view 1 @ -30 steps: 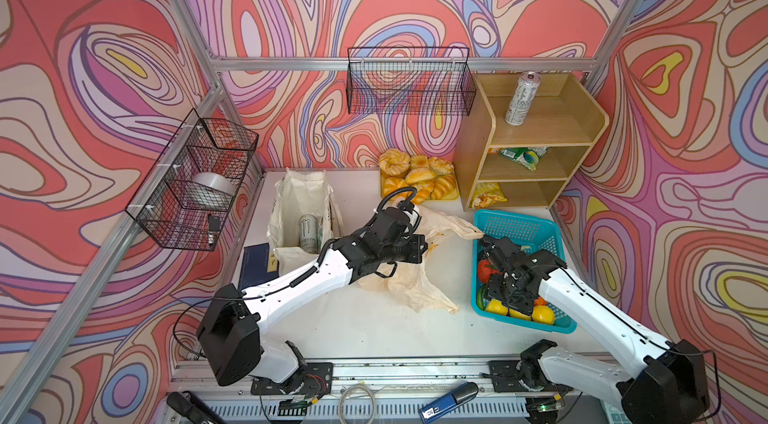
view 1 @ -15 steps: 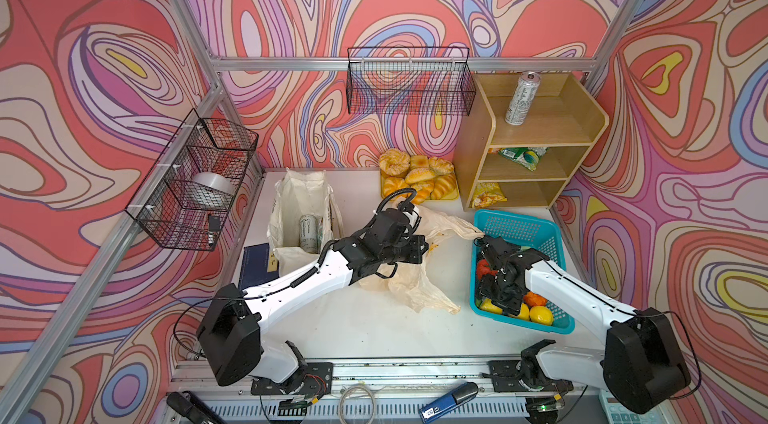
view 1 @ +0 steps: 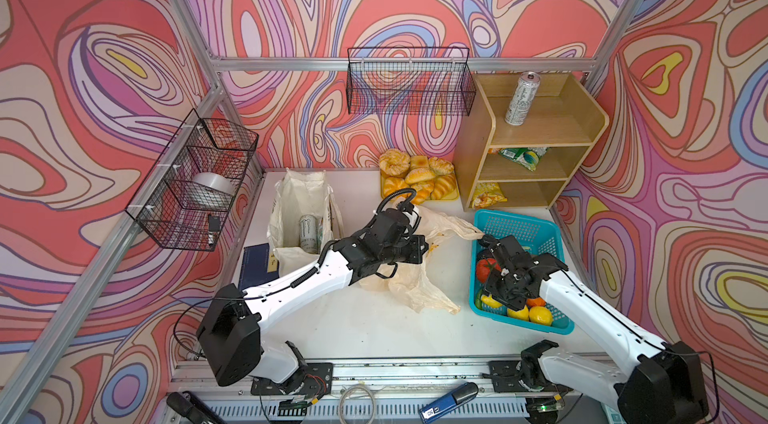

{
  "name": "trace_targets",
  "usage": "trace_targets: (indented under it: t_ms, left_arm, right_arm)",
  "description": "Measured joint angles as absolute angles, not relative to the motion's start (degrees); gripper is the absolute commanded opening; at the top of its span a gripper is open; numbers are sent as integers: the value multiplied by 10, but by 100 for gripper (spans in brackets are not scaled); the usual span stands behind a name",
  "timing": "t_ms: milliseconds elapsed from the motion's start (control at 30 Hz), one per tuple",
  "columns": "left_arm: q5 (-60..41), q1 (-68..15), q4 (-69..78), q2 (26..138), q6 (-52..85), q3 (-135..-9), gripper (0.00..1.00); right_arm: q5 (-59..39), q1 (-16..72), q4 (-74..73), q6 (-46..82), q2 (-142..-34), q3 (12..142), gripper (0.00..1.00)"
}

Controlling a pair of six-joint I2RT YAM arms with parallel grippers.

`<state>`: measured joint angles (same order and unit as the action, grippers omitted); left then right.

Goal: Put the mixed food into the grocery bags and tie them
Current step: 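Grasp another yellow fruit in the basket with the right gripper, then carry the yellow fruit into the plastic bag and release it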

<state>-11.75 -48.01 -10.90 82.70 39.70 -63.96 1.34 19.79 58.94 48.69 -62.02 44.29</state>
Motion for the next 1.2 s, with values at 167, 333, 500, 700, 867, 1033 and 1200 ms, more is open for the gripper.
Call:
trace_targets:
  t_ms: [167,333,500,700,867,1033,1200]
  left_arm:
    - [-117,-480,-110,827,397,-640,0]
    - [-115,-480,-117,827,397,-641,0]
    - [-113,-480,-127,827,397,-647,0]
    - [-111,-480,-138,827,397,-656,0]
    - [-107,-482,-144,827,397,-667,0]
    - [-104,-488,-150,830,397,-678,0]
    - [-96,-491,-162,839,397,-690,0]
  right_arm:
    - [35,198,614,492,-583,512,24]
    - [10,196,588,468,-582,580,28]
    - [-99,197,488,451,-625,592,31]
    - [-178,248,354,472,-691,585,31]
    - [-198,268,267,503,-726,557,31]
    - [-203,282,191,534,-783,547,39]
    - [-213,287,138,546,-866,562,88]
